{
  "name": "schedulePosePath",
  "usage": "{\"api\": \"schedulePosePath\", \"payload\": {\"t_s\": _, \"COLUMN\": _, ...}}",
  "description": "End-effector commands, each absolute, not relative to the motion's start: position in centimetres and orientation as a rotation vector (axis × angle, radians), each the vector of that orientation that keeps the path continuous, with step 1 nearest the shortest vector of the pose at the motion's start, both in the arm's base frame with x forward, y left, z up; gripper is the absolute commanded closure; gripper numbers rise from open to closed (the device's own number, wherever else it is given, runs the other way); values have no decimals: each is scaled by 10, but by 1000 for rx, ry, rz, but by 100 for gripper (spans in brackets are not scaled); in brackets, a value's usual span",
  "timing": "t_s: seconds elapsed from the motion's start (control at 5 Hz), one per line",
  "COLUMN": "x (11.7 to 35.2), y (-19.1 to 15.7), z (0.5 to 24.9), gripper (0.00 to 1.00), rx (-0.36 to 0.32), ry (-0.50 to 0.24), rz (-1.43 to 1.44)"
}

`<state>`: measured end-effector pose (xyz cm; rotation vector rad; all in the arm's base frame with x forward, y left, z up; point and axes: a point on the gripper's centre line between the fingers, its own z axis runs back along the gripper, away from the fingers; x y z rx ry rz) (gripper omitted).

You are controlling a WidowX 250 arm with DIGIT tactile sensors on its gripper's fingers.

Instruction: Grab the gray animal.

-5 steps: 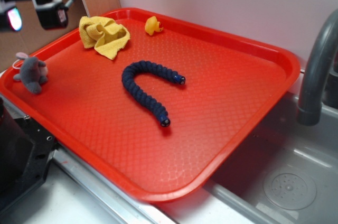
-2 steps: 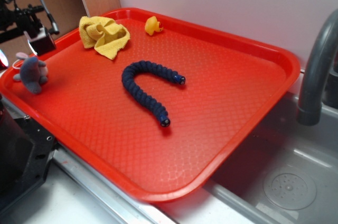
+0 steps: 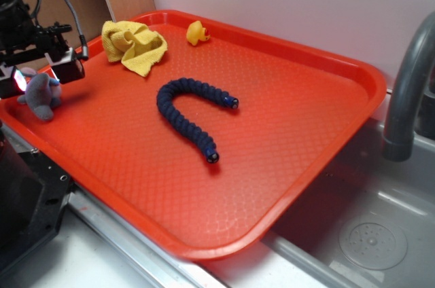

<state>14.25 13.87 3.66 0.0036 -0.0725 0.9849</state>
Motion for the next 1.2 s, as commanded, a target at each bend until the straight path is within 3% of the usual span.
{"api": "schedulePosePath", "payload": {"t_s": 0.0, "x": 132, "y": 137, "z": 25, "gripper": 100, "rx": 76, "ry": -19, "rz": 985}}
{"api": "schedulePosePath", "payload": {"t_s": 0.2, "x": 133, "y": 127, "z": 47, "gripper": 100, "rx": 64, "ry": -32, "rz": 949}}
{"api": "schedulePosePath", "payload": {"t_s": 0.4, "x": 149, "y": 108, "z": 96, "gripper": 100, "rx": 48, "ry": -112, "rz": 793}}
{"api": "schedulePosePath", "payload": {"t_s": 0.6, "x": 163, "y": 85, "z": 138, "gripper": 100, "rx": 13, "ry": -135, "rz": 618}}
{"api": "schedulePosePath", "payload": {"t_s": 0.8, "x": 179, "y": 46, "z": 162, "gripper": 100, "rx": 4, "ry": -128, "rz": 401}}
{"api": "schedulePosePath", "payload": {"t_s": 1.0, "x": 183, "y": 4, "z": 175, "gripper": 100, "rx": 65, "ry": -109, "rz": 154}}
